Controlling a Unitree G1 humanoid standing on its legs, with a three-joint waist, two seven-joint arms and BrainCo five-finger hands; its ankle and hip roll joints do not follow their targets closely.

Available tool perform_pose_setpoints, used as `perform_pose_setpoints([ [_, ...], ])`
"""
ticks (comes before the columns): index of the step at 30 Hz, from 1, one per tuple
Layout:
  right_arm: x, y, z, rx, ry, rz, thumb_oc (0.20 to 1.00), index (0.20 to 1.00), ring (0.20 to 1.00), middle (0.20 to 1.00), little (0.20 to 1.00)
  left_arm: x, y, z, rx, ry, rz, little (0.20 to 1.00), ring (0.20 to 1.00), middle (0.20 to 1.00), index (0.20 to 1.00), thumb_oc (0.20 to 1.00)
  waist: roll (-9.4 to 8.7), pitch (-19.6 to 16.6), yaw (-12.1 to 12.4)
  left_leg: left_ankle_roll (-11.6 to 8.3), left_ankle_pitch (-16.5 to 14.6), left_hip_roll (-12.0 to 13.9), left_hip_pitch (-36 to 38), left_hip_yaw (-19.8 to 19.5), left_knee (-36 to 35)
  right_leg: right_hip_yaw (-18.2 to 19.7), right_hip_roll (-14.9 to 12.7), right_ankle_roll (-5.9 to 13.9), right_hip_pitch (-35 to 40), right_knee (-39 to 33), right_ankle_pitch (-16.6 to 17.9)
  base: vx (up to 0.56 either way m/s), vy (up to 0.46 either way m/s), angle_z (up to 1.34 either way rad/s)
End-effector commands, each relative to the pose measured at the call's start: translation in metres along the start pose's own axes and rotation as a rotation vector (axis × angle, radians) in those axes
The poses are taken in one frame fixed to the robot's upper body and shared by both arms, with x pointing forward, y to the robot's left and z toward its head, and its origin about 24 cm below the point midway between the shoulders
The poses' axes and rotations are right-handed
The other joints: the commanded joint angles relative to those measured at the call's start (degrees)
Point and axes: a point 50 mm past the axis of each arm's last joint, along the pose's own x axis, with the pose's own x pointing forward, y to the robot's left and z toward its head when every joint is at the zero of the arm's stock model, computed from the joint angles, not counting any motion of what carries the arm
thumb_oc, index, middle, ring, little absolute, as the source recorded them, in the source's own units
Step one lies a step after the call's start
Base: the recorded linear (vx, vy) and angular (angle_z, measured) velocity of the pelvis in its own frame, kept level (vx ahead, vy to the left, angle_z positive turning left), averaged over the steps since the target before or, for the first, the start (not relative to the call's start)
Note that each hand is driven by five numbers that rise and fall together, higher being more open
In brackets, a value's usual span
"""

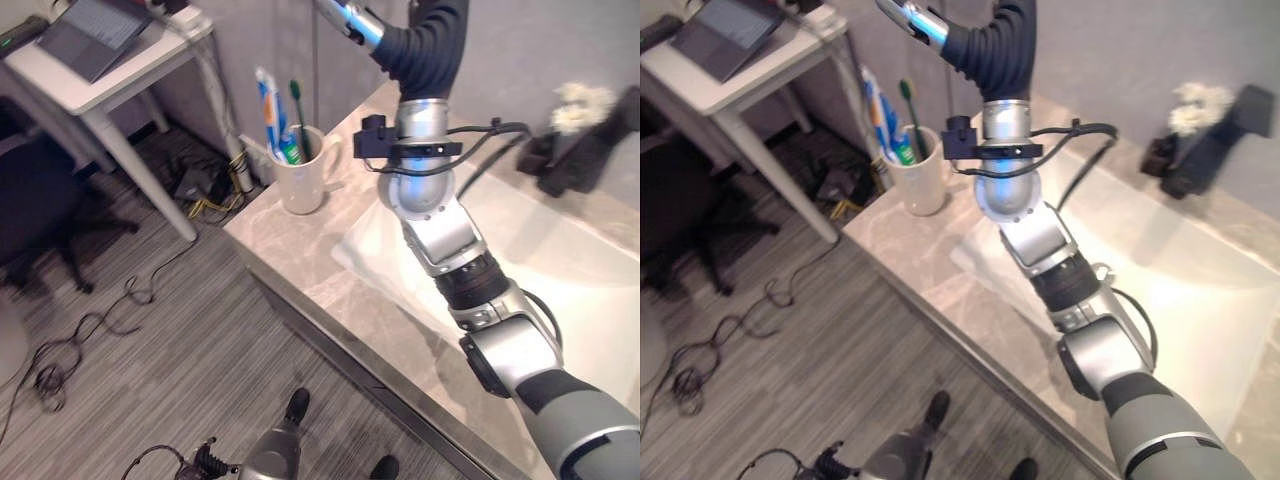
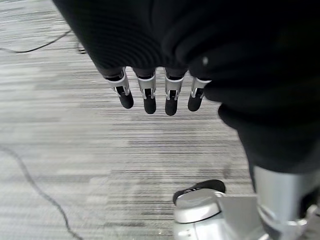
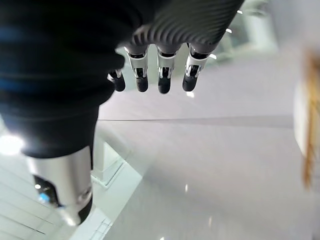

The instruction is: Put brush and paste in cup on sink, flatten towel.

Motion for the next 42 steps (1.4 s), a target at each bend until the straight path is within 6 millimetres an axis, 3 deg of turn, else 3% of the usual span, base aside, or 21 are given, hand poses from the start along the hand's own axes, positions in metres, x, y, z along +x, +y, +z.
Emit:
perform_pose_setpoints([
  [1,-0.010,-0.022,0.006,-0.157,-0.074,0.039,1.000,1.000,1.000,1.000,1.000,-0.008,-0.004,-0.040,0.061,0.125,-0.043,1.000,1.000,1.000,1.000,1.000,1.81,-5.42,-3.29,1.66,-3.99,1.21,2.95,8.47,-0.03,6.55,2.62,-1.14,-1.10,-0.05,2.15,-0.04,0.035,-0.48],
  [9,-0.028,-0.090,0.008,-0.674,-0.138,0.177,1.000,1.000,1.000,1.000,1.000,-0.015,-0.013,-0.055,0.000,0.152,-0.083,1.000,1.000,1.000,1.000,1.000,2.50,-8.08,-10.63,1.59,-5.44,3.89,7.99,15.89,-0.03,14.55,4.56,-1.07,-1.77,-0.05,2.47,-0.03,0.003,-0.75],
  [10,-0.032,-0.101,0.015,-0.763,-0.167,0.195,1.000,1.000,1.000,1.000,1.000,-0.014,-0.013,-0.052,-0.029,0.143,-0.074,1.000,1.000,1.000,1.000,1.000,3.01,-8.61,-12.87,1.67,-5.73,4.28,9.08,17.35,-0.03,16.59,5.03,-1.15,-2.07,-0.05,2.57,-0.03,-0.017,-0.45],
  [11,-0.033,-0.102,0.016,-0.765,-0.166,0.195,1.000,1.000,1.000,1.000,1.000,-0.014,-0.012,-0.053,-0.027,0.143,-0.074,1.000,1.000,1.000,1.000,1.000,2.98,-8.69,-12.61,1.66,-5.75,4.33,9.09,17.52,-0.03,16.77,5.08,-1.17,-2.15,-0.05,2.62,-0.02,-0.031,-0.66],
  [13,-0.048,-0.134,0.023,-0.941,-0.153,0.173,1.000,1.000,1.000,1.000,1.000,-0.011,-0.009,-0.041,-0.091,0.115,-0.042,1.000,1.000,1.000,1.000,1.000,3.78,-9.28,-15.76,1.63,-6.46,5.05,10.79,19.45,-0.03,19.12,5.90,-1.28,-2.27,-0.05,2.35,0.00,-0.062,-0.82],
  [14,-0.049,-0.136,0.024,-0.944,-0.151,0.171,1.000,1.000,1.000,1.000,1.000,-0.011,-0.009,-0.041,-0.086,0.114,-0.041,1.000,1.000,1.000,1.000,1.000,3.65,-9.30,-15.45,1.62,-6.16,5.08,10.65,19.53,-0.03,19.19,5.94,-1.36,-2.44,-0.05,2.63,0.02,-0.074,-0.47],
  [17,-0.077,-0.189,0.029,-1.114,-0.008,0.069,1.000,1.000,1.000,1.000,1.000,-0.007,-0.010,-0.027,-0.131,0.083,-0.030,1.000,1.000,1.000,1.000,1.000,4.42,-9.76,-18.88,1.61,-6.63,5.57,12.25,20.89,-0.03,21.09,7.04,-1.81,-2.09,-0.05,2.16,0.01,-0.063,-0.36],
  [18,-0.078,-0.190,0.030,-1.117,-0.007,0.067,1.000,1.000,1.000,1.000,1.000,-0.007,-0.010,-0.027,-0.127,0.081,-0.030,1.000,1.000,1.000,1.000,1.000,4.32,-9.76,-18.62,1.60,-6.31,5.58,12.12,20.93,-0.03,21.12,7.06,-1.90,-2.24,-0.05,2.43,0.04,-0.037,-0.27],
  [19,-0.089,-0.204,0.027,-1.153,0.061,0.040,1.000,1.000,1.000,1.000,1.000,-0.007,-0.011,-0.026,-0.138,0.082,-0.029,1.000,1.000,1.000,1.000,1.000,4.60,-9.75,-19.54,1.60,-6.67,5.64,12.71,21.21,-0.03,21.51,7.30,-1.99,-2.01,-0.05,2.14,0.01,-0.064,-0.29],
  [22,-0.161,-0.266,0.009,-1.289,0.490,-0.072,1.000,1.000,1.000,1.000,1.000,-0.005,-0.009,-0.017,-0.166,0.064,-0.015,1.000,1.000,1.000,1.000,1.000,5.15,-9.39,-21.54,1.54,-6.96,5.94,13.96,22.82,1.08,23.52,8.27,-2.62,-1.64,0.04,2.14,0.02,-0.080,-0.26],
  [25,-0.234,-0.294,-0.003,-1.222,0.895,-0.170,1.000,1.000,1.000,1.000,1.000,-0.003,-0.007,-0.011,-0.175,0.061,-0.014,1.000,1.000,1.000,1.000,1.000,5.03,-9.06,-22.53,1.27,-7.22,6.30,13.61,23.63,2.87,24.32,8.70,-3.23,-1.62,0.25,2.36,-0.01,-0.058,-0.33],
  [27,-0.302,-0.313,-0.003,-1.164,1.231,-0.291,1.000,1.000,1.000,1.000,1.000,-0.001,-0.006,-0.006,-0.161,0.052,-0.028,1.000,1.000,1.000,1.000,1.000,5.16,-9.15,-23.00,1.17,-7.35,6.44,13.82,23.67,3.02,24.24,8.97,-3.51,-1.39,0.39,2.13,0.01,-0.061,-0.04],
  [28,-0.357,-0.315,-0.001,-1.092,1.534,-0.292,1.000,1.000,1.000,1.000,1.000,0.001,-0.005,0.000,-0.151,0.041,-0.048,1.000,1.000,1.000,1.000,1.000,5.20,-9.19,-22.98,1.00,-7.50,6.64,14.13,23.47,3.17,23.74,9.18,-3.70,-0.89,0.59,1.59,0.03,-0.070,-0.02],
  [29,-0.379,-0.313,0.003,-1.070,1.642,-0.262,1.000,1.000,1.000,1.000,1.000,0.002,-0.003,0.002,-0.147,0.029,-0.051,1.000,1.000,1.000,1.000,1.000,5.22,-9.20,-22.93,0.94,-7.40,6.76,14.08,23.27,3.19,23.47,9.24,-3.78,-0.73,0.65,1.47,0.01,-0.058,-0.04],
  [30,-0.379,-0.312,0.003,-1.068,1.642,-0.262,1.000,1.000,1.000,1.000,1.000,0.002,-0.002,0.002,-0.148,0.029,-0.050,1.000,1.000,1.000,1.000,1.000,5.15,-9.26,-22.96,0.92,-7.13,6.75,13.88,23.29,3.15,23.50,9.24,-3.85,-0.92,0.59,1.68,-0.01,-0.071,0.03],
  [32,-0.473,-0.284,0.034,-0.894,2.170,-0.164,1.000,1.000,1.000,1.000,1.000,0.004,0.003,0.008,-0.137,0.006,-0.067,1.000,1.000,1.000,1.000,1.000,4.94,-8.89,-21.61,0.61,-6.69,7.14,13.53,21.72,3.51,21.87,9.57,-4.49,-0.51,1.36,0.74,-0.01,-0.099,0.07],
  [34,-0.508,-0.254,0.050,-0.747,2.368,-0.156,1.000,1.000,1.000,1.000,1.000,0.004,0.001,0.009,-0.173,0.006,-0.088,1.000,1.000,1.000,1.000,1.000,4.89,-8.67,-20.75,0.56,-6.53,7.21,13.46,20.97,3.42,21.04,9.67,-4.75,-0.11,1.47,0.44,0.00,-0.061,0.16],
  [36,-0.520,-0.239,0.055,-0.671,2.434,-0.135,1.000,1.000,1.000,1.000,1.000,0.003,-0.001,0.009,-0.201,0.008,-0.102,1.000,1.000,1.000,1.000,1.000,4.86,-8.59,-20.47,0.51,-6.47,7.23,13.56,20.62,3.34,20.65,9.70,-4.83,0.07,1.50,0.33,0.00,-0.032,0.21],
  [38,-0.544,-0.210,0.075,-0.581,2.600,0.144,1.000,1.000,1.000,1.000,1.000,0.004,-0.002,0.017,-0.235,-0.020,-0.130,1.000,1.000,1.000,1.000,1.000,4.76,-8.31,-19.93,0.42,-6.20,7.27,13.64,19.81,3.23,19.83,9.70,-5.08,0.76,1.36,-0.06,0.01,-0.046,0.21],
  [40,-0.553,-0.189,0.080,-0.525,2.612,0.375,1.000,1.000,1.000,1.000,1.000,0.004,-0.003,0.025,-0.209,-0.070,-0.157,1.000,1.000,1.000,1.000,1.000,4.77,-8.01,-19.28,0.28,-5.91,7.32,13.22,18.69,3.38,18.85,9.62,-5.34,1.11,1.20,-0.32,0.00,-0.042,0.32],
  [42,-0.553,-0.181,0.076,-0.469,2.596,0.248,1.000,1.000,1.000,1.000,1.000,0.004,-0.004,0.029,-0.207,-0.085,-0.162,1.000,1.000,1.000,1.000,1.000,4.82,-7.67,-19.35,0.18,-5.63,7.22,12.84,18.26,3.34,18.46,9.51,-5.38,1.09,1.28,-0.34,-0.01,-0.007,0.31],
])
